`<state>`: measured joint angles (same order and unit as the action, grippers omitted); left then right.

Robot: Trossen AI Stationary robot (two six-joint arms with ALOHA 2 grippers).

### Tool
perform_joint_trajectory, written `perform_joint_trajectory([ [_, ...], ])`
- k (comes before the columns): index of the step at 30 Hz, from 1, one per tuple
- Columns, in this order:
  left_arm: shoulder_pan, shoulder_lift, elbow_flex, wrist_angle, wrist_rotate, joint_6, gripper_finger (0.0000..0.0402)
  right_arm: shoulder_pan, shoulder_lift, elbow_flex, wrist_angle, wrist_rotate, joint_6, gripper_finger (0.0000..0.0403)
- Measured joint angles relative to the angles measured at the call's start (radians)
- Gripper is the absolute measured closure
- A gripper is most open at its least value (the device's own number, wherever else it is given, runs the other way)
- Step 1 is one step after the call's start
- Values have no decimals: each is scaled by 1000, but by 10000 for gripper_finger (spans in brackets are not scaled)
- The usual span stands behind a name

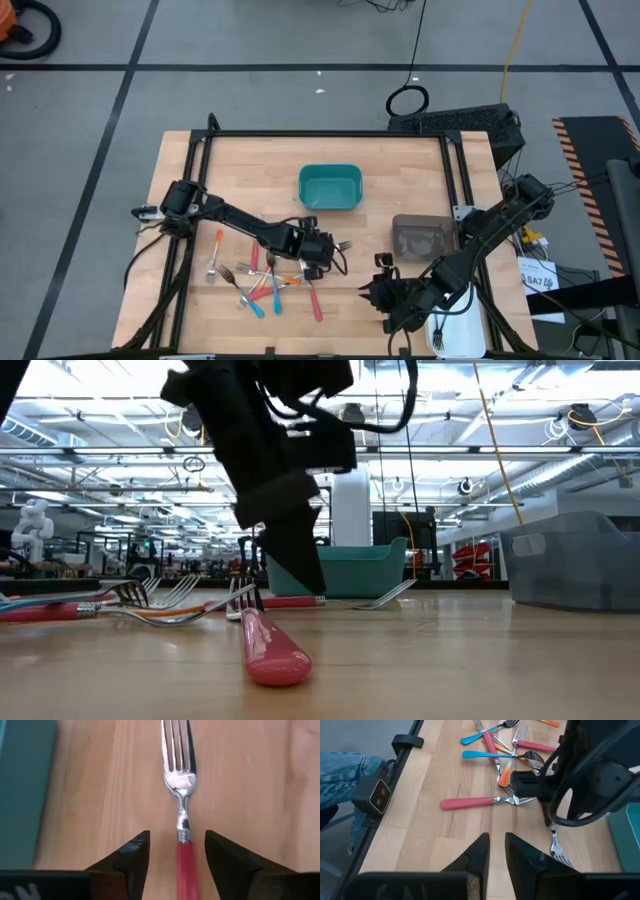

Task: Sort silverware by color (type)
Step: Put the pink fork into the black bin

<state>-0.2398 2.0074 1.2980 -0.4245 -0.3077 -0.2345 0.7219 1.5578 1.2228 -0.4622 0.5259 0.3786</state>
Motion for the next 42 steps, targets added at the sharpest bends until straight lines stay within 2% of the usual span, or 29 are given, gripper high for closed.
perform_joint_trajectory([
  [12,15,58,5,8,63,17,218,0,0,-1,-1,-1,0,348],
  [16,21,66,4,11,100,17,267,0,0,-1,-2,0,-1,348],
  [23,20,68,3,19,105,16,372,0,0,-1,-2,1,-5,348],
  [36,17,72,30,51,58,24,376,0,0,-1,-3,1,-24,348],
  [39,8,77,65,4,42,23,377,0,0,-1,-3,1,-24,348],
  [42,-12,80,113,-91,-32,22,385,0,0,-1,-16,2,-24,348],
])
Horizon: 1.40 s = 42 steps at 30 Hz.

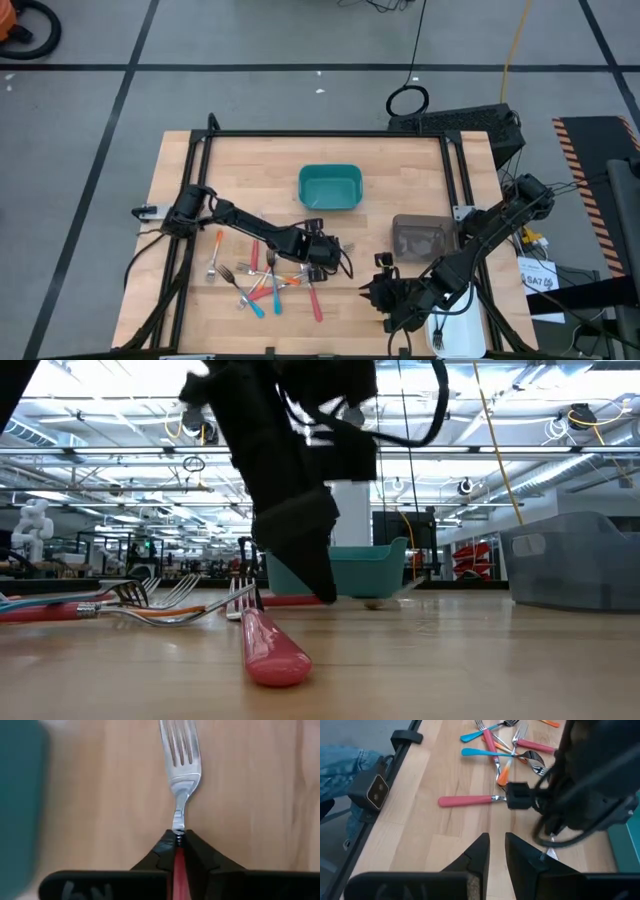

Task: Sort silverware by color (type)
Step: Put the pink fork into the black bin

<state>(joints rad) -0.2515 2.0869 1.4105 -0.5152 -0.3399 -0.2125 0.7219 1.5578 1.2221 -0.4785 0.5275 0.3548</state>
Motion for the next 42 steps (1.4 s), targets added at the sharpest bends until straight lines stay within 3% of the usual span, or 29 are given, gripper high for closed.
perform_joint_trajectory([
  [7,-54,0,83,-104,-101,-7,401,0,0,0,-67,0,46,348],
  [13,-70,-2,112,-178,-109,-15,401,0,0,0,-100,0,82,348],
  [20,-135,-6,202,-507,-118,-96,401,0,0,0,-103,-1,90,348],
  [25,-219,-64,189,-519,-236,-32,401,0,0,0,-111,-3,111,348],
  [27,-229,-86,168,-476,-260,-11,401,4,0,0,-119,-3,120,348],
  [30,-211,-132,96,-264,-254,78,401,7,0,0,-129,-4,124,348],
  [33,-162,-153,0,18,-142,182,399,8,0,0,-128,-4,131,348],
  [37,-65,-158,-101,221,87,228,374,8,0,0,-128,-4,131,348],
  [42,19,-158,-181,304,118,232,318,8,0,0,-138,-4,131,348],
])
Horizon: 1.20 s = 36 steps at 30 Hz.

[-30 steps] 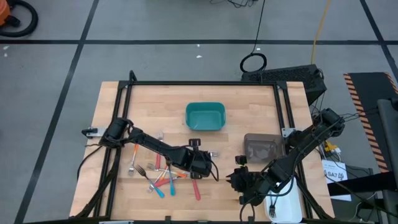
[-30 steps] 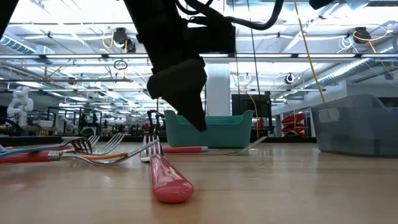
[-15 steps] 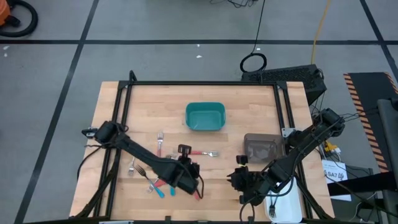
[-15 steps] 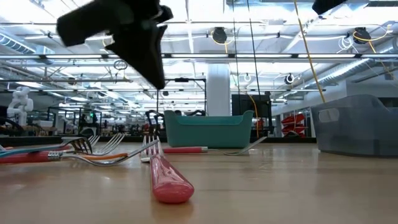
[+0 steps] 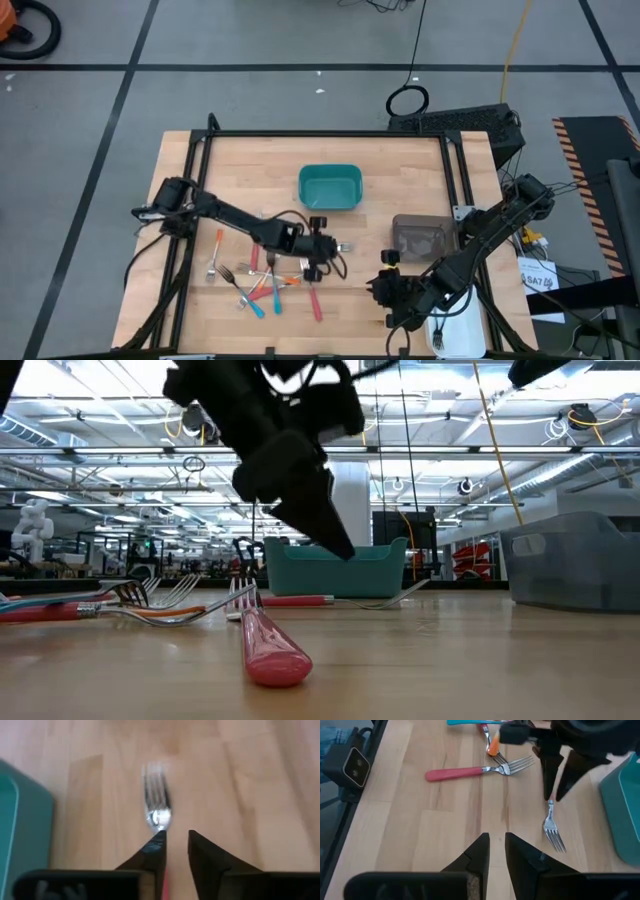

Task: Sort silverware by color (type)
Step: Put the pink fork into the black bin

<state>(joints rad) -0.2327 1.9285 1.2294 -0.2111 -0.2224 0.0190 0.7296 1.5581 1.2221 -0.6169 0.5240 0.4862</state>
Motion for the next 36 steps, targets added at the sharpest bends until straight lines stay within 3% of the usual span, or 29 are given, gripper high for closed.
perform_joint_trajectory([
  [6,35,10,-34,11,12,-2,265,0,0,0,-5,0,0,348],
  [17,47,25,-85,102,12,6,216,0,0,0,-5,1,21,348],
  [23,77,75,-81,120,28,12,215,-1,0,0,-1,3,16,348],
  [29,99,104,-80,167,113,6,218,-1,0,0,-4,3,14,348],
  [36,106,128,-78,171,140,-3,302,-1,0,0,-1,4,9,348],
])
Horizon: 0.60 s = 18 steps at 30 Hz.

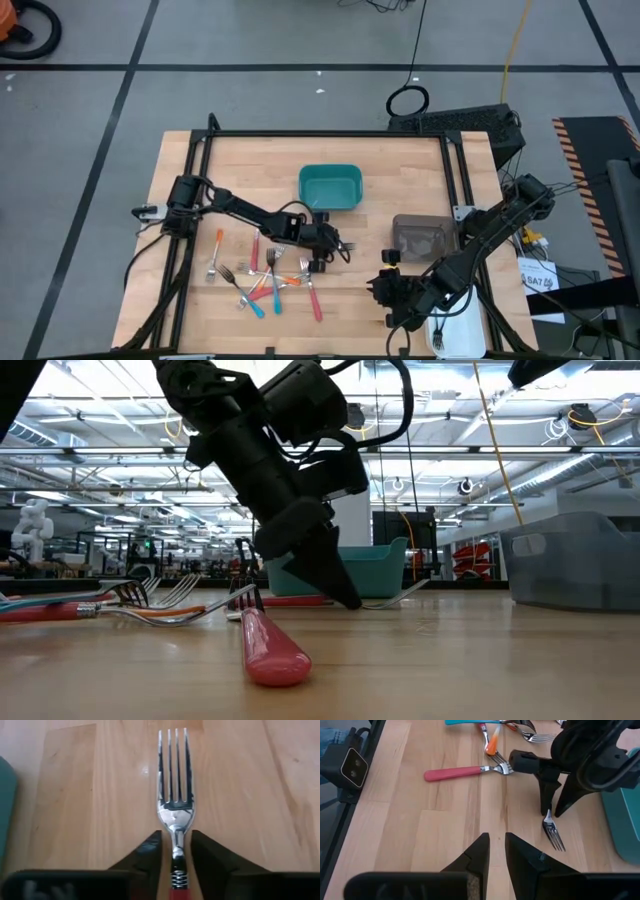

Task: Sort silverware by color (type)
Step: Put the pink fork into the black bin

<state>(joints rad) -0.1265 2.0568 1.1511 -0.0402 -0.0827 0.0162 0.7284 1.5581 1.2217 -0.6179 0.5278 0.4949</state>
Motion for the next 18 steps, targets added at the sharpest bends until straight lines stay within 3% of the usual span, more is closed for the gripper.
perform_joint_trajectory([
  [6,-3,3,0,-2,-1,0,385,0,0,0,-1,0,-2,348],
  [18,-15,0,51,-53,-31,-16,389,0,0,0,-1,0,-9,348],
])
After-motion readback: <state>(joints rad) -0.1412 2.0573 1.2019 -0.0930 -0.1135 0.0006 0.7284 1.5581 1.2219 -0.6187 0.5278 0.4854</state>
